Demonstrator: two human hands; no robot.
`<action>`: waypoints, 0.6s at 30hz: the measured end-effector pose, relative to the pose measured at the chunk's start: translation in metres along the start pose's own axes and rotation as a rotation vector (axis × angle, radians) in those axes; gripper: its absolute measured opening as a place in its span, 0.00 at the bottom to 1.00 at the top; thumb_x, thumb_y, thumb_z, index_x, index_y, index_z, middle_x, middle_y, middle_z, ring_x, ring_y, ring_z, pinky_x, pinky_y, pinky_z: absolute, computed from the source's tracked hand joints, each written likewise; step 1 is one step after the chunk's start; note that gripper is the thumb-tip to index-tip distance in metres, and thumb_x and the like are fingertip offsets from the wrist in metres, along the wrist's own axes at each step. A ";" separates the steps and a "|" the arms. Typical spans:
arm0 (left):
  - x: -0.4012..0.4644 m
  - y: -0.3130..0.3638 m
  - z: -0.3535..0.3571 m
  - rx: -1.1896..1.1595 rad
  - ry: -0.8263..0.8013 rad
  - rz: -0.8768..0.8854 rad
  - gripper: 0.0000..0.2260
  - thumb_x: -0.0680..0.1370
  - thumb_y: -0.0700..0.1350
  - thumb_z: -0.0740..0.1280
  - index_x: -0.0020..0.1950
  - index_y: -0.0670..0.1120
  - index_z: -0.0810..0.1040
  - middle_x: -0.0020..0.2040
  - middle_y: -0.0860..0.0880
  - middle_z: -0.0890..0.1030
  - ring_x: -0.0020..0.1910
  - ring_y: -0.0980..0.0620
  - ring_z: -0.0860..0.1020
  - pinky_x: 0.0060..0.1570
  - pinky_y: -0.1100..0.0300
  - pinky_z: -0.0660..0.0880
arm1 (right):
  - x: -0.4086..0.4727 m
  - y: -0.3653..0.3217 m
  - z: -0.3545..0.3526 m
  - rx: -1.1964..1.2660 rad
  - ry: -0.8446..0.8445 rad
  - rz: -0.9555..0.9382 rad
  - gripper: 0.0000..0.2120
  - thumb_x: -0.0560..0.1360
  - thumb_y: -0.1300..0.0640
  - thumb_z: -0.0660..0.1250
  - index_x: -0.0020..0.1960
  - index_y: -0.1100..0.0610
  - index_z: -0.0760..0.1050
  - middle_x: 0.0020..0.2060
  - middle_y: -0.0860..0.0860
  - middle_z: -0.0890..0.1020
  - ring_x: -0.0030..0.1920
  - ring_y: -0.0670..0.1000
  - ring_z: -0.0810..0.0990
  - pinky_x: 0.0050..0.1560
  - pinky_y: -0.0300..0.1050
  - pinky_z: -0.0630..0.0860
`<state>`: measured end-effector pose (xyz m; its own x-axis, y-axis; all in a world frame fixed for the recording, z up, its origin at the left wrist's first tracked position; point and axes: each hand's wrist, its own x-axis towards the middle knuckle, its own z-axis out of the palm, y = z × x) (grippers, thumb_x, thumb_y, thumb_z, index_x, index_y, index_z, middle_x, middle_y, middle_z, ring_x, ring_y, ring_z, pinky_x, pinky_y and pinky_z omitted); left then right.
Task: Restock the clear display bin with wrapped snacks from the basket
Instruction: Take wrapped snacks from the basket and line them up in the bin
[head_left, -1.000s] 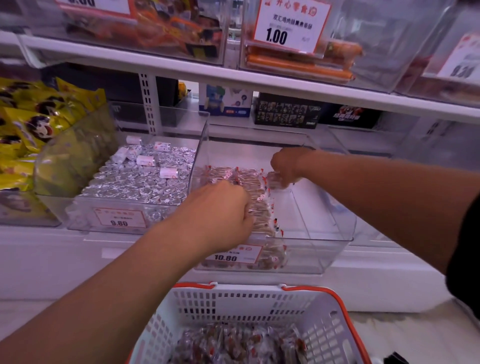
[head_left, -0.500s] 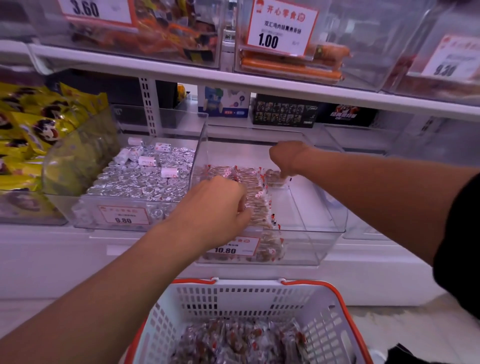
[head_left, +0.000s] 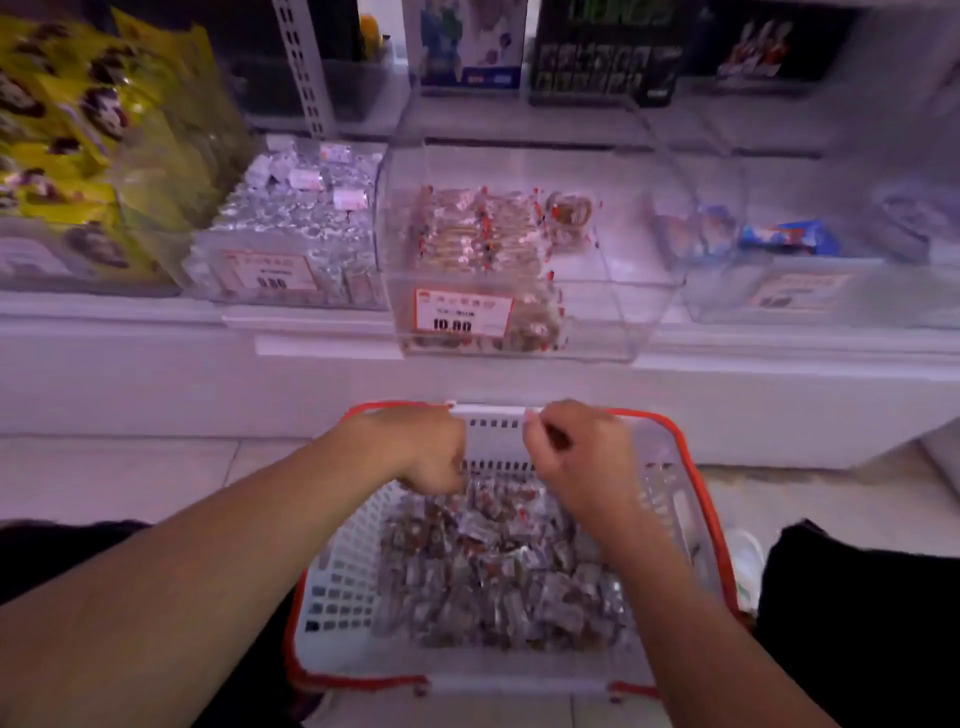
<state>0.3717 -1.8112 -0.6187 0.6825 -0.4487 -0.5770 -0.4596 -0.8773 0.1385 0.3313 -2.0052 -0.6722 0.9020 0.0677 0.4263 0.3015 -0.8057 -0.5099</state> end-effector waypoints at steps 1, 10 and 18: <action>0.009 0.001 0.025 -0.050 -0.096 -0.068 0.12 0.78 0.49 0.65 0.37 0.46 0.75 0.43 0.41 0.81 0.38 0.44 0.80 0.30 0.65 0.73 | -0.024 0.018 0.028 -0.037 -0.326 0.174 0.08 0.76 0.51 0.68 0.45 0.56 0.80 0.40 0.56 0.83 0.42 0.57 0.82 0.44 0.50 0.77; 0.086 0.003 0.240 -0.944 -0.170 -0.741 0.44 0.75 0.60 0.71 0.79 0.38 0.56 0.79 0.39 0.59 0.75 0.39 0.64 0.71 0.51 0.66 | -0.155 0.131 0.119 -0.030 -0.965 1.021 0.44 0.52 0.40 0.82 0.64 0.55 0.73 0.52 0.51 0.79 0.53 0.54 0.81 0.51 0.45 0.79; 0.131 0.017 0.290 -1.222 0.122 -0.982 0.36 0.73 0.62 0.72 0.73 0.41 0.70 0.69 0.39 0.75 0.67 0.37 0.74 0.65 0.46 0.73 | -0.152 0.124 0.171 0.243 -0.638 1.196 0.51 0.57 0.32 0.78 0.71 0.54 0.64 0.64 0.52 0.78 0.63 0.57 0.77 0.61 0.46 0.72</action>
<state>0.2884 -1.8352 -0.9251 0.4940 0.3999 -0.7721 0.8524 -0.3978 0.3393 0.2849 -2.0150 -0.9284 0.6120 -0.2781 -0.7404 -0.7648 -0.4464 -0.4645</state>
